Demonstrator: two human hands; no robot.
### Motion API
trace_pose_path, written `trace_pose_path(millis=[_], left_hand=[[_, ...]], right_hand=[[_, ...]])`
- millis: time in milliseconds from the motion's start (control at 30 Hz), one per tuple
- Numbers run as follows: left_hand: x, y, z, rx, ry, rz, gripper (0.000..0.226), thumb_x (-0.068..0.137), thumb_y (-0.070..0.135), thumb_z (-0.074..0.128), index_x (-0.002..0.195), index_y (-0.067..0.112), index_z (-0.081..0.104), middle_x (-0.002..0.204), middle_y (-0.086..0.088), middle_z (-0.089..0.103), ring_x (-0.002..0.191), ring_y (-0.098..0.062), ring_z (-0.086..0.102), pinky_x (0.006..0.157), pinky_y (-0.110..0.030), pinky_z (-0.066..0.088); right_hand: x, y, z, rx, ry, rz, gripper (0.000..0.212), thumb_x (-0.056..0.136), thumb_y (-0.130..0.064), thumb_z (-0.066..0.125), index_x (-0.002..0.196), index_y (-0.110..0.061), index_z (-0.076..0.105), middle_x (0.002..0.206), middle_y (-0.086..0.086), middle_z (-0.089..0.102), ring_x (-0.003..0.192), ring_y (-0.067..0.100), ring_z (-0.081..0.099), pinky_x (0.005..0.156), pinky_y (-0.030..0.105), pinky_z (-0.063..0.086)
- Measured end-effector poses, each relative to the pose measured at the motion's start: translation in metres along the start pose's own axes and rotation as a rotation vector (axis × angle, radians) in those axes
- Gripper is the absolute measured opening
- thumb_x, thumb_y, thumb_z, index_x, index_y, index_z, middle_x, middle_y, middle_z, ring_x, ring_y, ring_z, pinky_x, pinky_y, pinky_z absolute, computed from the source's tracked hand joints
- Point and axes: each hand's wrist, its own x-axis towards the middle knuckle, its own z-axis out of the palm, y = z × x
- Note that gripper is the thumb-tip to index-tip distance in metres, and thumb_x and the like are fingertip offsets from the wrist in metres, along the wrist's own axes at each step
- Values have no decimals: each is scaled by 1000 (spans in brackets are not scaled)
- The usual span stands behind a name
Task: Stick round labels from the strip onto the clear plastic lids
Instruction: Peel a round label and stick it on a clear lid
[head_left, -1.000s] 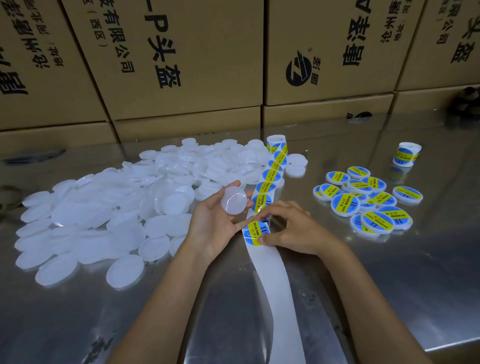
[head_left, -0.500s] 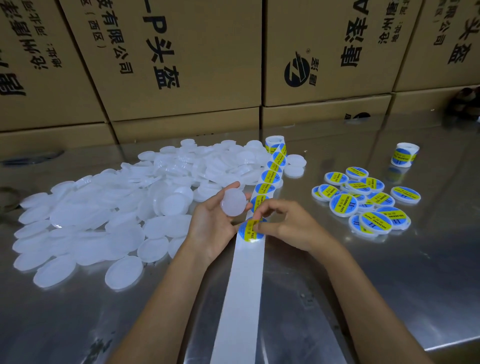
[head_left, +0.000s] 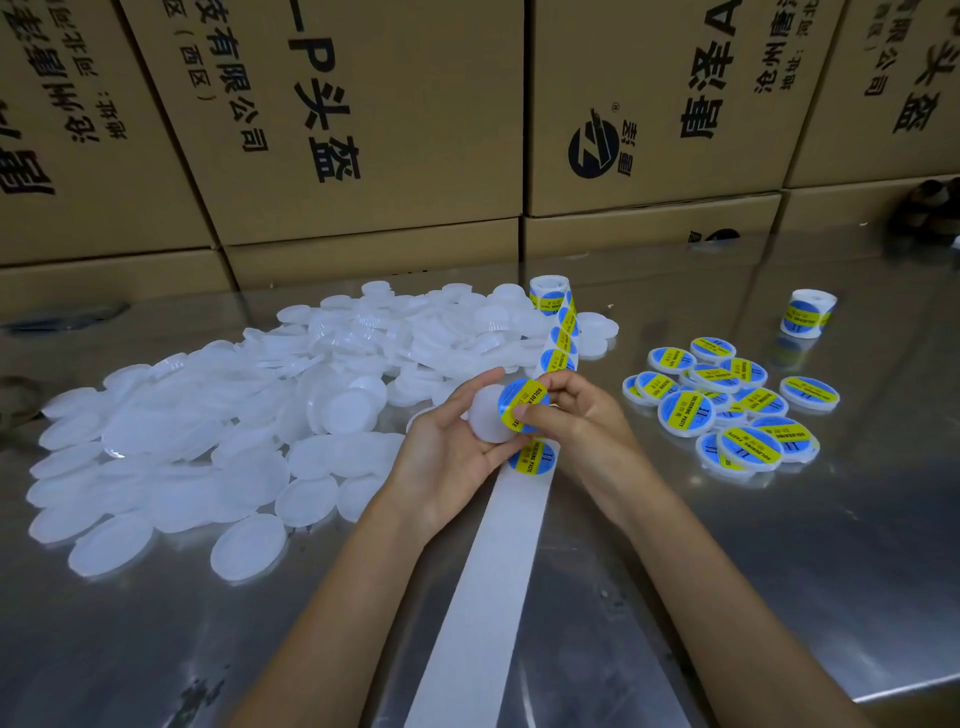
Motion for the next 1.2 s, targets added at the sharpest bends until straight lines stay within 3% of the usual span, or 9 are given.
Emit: trace_pose_path(millis=[100, 300, 500, 867, 1000, 1100, 1200], left_hand=[[-3, -2, 7, 3, -21, -23, 38, 104, 14, 43, 138, 4, 56, 137, -25, 59, 132, -39, 54, 115, -50, 39], [-5, -2, 11, -9, -54, -29, 37, 103, 14, 43, 136, 6, 58, 135, -23, 62, 131, -36, 56, 108, -44, 46], [-7, -2, 14, 12, -51, -19, 40, 100, 16, 46, 137, 8, 57, 131, -22, 64, 123, -35, 63, 106, -42, 48], [-7, -5, 18, 34, -57, 19, 49, 90, 19, 53, 139, 9, 55, 132, -22, 64, 122, -34, 63, 101, -39, 54], [-8, -5, 18, 21, -56, 17, 47, 91, 19, 53, 136, 9, 57, 130, -20, 66, 116, -33, 67, 93, -37, 58], [-8, -5, 16, -6, -58, 17, 41, 96, 16, 48, 135, 7, 57, 132, -20, 65, 116, -34, 67, 92, -38, 59], [-7, -3, 15, -59, -52, 15, 40, 96, 14, 50, 134, 5, 58, 131, -24, 64, 113, -36, 68, 96, -41, 57]], right_hand=[[-2, 1, 6, -130, 48, -29, 23, 81, 4, 72, 94, -9, 59, 88, 7, 69, 82, 15, 66, 75, 30, 56], [-6, -1, 13, -236, 93, -75, 24, 83, 2, 72, 98, -5, 56, 100, 26, 67, 80, 21, 61, 77, 42, 56], [-5, 3, 13, -281, 89, -104, 25, 82, -1, 74, 95, -9, 55, 97, 24, 67, 77, 18, 61, 73, 38, 56], [-1, 11, 12, -358, 113, -142, 25, 80, -5, 75, 91, -16, 55, 85, 17, 67, 72, 19, 61, 70, 43, 57], [0, 16, 12, -422, 137, -172, 25, 78, -12, 76, 88, -21, 55, 70, -3, 62, 54, 5, 54, 57, 27, 50], [1, 19, 13, -566, 201, -260, 27, 77, -21, 79, 91, -23, 56, 91, -13, 57, 63, -1, 53, 57, 11, 41], [0, 19, 12, -617, 238, -300, 41, 73, -31, 83, 103, -29, 55, 101, -19, 46, 72, -7, 49, 63, 6, 39]])
